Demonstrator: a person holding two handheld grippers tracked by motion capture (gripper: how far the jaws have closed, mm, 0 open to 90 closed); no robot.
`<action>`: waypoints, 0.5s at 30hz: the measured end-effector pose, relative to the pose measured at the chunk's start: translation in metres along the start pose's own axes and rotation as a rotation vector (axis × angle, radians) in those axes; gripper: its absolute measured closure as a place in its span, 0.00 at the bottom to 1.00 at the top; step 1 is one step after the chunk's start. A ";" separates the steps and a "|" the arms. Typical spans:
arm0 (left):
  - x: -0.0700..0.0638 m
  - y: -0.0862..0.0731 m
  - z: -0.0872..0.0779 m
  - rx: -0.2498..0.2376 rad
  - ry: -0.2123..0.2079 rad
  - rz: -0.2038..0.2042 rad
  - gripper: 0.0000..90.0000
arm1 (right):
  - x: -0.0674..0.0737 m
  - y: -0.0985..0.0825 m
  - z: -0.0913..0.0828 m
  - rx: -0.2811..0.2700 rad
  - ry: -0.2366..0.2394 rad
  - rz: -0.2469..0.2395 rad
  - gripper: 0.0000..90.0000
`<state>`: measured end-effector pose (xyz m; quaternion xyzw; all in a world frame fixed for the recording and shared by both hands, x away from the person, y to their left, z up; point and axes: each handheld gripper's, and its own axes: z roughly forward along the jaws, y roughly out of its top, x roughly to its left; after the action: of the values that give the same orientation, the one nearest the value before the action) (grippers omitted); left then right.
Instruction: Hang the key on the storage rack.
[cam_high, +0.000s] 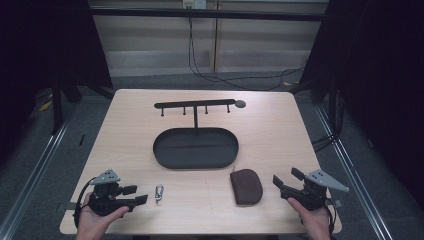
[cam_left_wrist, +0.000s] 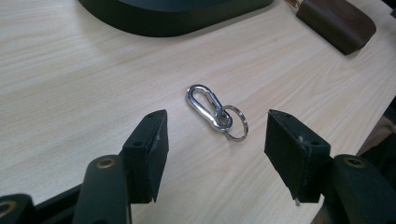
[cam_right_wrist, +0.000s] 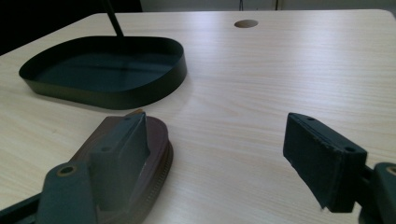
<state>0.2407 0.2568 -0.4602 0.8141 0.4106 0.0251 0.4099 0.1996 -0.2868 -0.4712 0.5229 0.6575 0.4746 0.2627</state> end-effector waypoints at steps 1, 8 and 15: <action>0.000 0.000 0.001 0.012 0.001 0.008 0.46 | 0.001 0.000 0.001 0.002 0.002 -0.004 0.24; -0.004 0.002 0.003 0.029 0.042 0.010 0.47 | 0.003 0.000 0.003 0.043 0.026 -0.011 0.24; -0.008 0.005 0.000 0.023 0.039 0.016 0.49 | 0.003 -0.001 0.002 0.052 0.035 -0.003 0.23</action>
<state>0.2390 0.2494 -0.4542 0.8215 0.4122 0.0394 0.3921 0.2001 -0.2832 -0.4720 0.5203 0.6748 0.4660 0.2382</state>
